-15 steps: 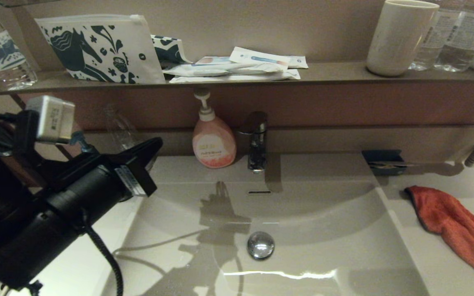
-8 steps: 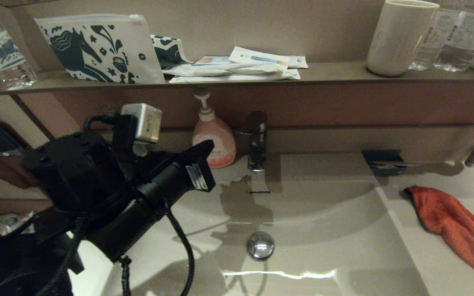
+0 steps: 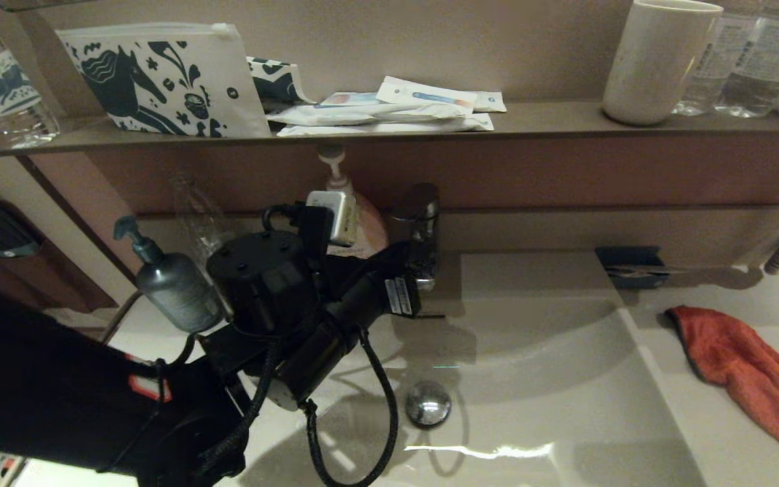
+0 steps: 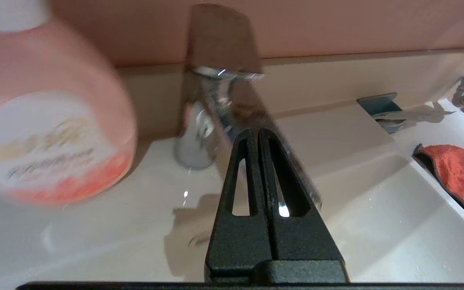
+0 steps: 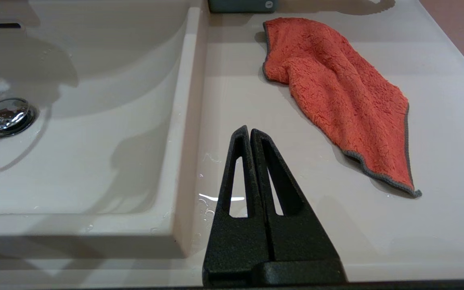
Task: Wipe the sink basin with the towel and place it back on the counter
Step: Turn on the faucet
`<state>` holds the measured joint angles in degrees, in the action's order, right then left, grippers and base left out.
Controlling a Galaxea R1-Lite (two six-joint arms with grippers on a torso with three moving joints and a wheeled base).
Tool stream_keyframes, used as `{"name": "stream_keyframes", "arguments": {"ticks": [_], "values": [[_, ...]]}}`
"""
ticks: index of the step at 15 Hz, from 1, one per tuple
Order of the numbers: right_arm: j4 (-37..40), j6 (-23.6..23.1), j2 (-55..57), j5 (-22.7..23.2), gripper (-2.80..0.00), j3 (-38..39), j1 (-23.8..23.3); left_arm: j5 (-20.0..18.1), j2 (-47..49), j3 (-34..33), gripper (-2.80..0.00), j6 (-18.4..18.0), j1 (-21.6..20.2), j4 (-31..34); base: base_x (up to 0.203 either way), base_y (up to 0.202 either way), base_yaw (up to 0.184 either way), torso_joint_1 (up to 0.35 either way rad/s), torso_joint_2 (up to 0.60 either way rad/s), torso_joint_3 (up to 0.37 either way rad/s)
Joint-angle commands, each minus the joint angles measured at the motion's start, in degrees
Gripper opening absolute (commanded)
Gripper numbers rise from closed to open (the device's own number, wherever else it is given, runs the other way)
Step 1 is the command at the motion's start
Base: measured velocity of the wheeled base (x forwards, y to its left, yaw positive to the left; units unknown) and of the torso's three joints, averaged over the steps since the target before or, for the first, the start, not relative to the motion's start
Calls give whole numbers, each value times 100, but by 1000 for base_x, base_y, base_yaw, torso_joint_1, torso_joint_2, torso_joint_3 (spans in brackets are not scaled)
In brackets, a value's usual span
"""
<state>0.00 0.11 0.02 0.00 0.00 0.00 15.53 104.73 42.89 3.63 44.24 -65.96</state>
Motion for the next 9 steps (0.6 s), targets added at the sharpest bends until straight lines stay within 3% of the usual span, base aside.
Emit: {"name": "stream_keyframes", "arguments": {"ticks": [1, 9], "values": [[0, 7, -2, 0, -280, 0, 0, -95, 265, 299, -280, -149, -105, -31, 0, 0, 0, 0, 0, 0], [0, 7, -2, 0, -280, 0, 0, -140, 264, 973, -280, -240, -240, 95, 0, 0, 0, 0, 0, 0]]}}
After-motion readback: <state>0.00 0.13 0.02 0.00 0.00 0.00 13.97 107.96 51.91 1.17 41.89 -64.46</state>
